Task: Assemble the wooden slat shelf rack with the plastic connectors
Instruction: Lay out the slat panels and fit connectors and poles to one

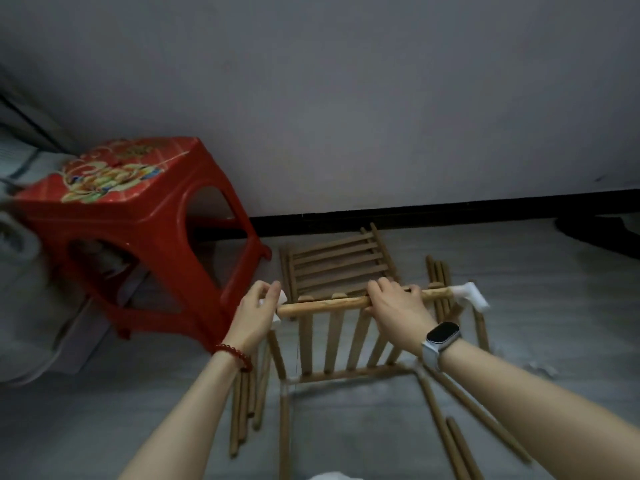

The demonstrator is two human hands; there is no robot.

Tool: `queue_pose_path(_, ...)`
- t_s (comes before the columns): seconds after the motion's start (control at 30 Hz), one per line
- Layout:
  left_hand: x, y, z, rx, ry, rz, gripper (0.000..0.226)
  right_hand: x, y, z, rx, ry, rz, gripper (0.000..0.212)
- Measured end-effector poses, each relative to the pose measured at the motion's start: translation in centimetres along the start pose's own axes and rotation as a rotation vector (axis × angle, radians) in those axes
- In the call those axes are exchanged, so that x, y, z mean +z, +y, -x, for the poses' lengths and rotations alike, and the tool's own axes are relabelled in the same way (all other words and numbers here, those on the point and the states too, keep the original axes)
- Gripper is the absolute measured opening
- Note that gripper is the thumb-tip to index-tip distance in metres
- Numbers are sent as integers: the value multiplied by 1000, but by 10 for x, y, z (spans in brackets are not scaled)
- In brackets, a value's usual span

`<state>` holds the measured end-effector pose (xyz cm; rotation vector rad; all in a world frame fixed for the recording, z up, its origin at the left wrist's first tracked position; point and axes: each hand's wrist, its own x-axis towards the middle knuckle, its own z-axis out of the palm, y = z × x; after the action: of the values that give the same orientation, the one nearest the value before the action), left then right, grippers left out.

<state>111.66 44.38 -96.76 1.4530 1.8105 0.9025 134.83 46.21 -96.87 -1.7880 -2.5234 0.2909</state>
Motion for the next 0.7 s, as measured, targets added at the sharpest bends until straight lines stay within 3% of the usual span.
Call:
queue_pose_path(0.13, 0, -35, 16, -62, -65, 7, 30, 13, -17, 3, -33, -115, 161, 23)
queue_pose_path(0.2, 5, -39, 17, -83, 1, 11, 32, 14, -24, 4, -41, -109, 208, 27)
queue_pose_path(0.3, 15, -33, 12, -160, 122, -67, 34, 15, -43, 3, -231, -59, 299, 43)
queue_pose_path(0.37, 23, -32, 9, -260, 151, -144, 37, 18, -61, 1, -353, -73, 251, 41)
queue_pose_path(0.43, 28, -36, 8, -307, 201, -176, 45, 23, -75, -3, -343, -111, 169, 36)
queue_pose_path(0.53, 21, -42, 8, -282, 211, -121, 48, 30, -78, -6, -327, -84, 151, 35)
queue_pose_path(0.7, 6, -50, 13, -156, 75, -115, 47, 30, -75, -11, -310, -86, 185, 41)
